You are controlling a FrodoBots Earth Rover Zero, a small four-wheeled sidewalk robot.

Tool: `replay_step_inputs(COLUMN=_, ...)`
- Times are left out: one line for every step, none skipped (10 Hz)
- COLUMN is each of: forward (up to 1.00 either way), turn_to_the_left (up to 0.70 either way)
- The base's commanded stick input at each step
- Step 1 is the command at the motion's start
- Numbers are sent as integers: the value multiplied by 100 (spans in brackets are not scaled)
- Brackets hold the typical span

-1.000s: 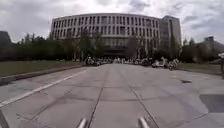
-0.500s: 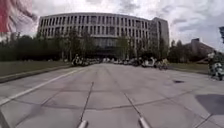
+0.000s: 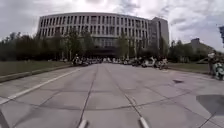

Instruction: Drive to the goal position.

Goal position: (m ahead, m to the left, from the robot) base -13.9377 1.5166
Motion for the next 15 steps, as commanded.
replay_step_inputs(forward=0, turn_to_the_left=-70)
replay_step_inputs(forward=0, turn_to_the_left=-70)
replay_step_inputs(forward=0, turn_to_the_left=-70)
replay_step_inputs(forward=0, turn_to_the_left=-70)
replay_step_inputs(forward=0, turn_to_the_left=-70)
replay_step_inputs(forward=0, turn_to_the_left=-70)
replay_step_inputs(forward=0, turn_to_the_left=-70)
replay_step_inputs(forward=0, turn_to_the_left=-70)
replay_step_inputs(forward=0, turn_to_the_left=-70)
replay_step_inputs(forward=0, turn_to_the_left=-70)
replay_step_inputs(forward=0, turn_to_the_left=-70)
replay_step_inputs(forward=0, turn_to_the_left=-70)
replay_step_inputs(forward=0, turn_to_the_left=-70)
replay_step_inputs(forward=0, turn_to_the_left=-70)
replay_step_inputs(forward=0, turn_to_the_left=-70)
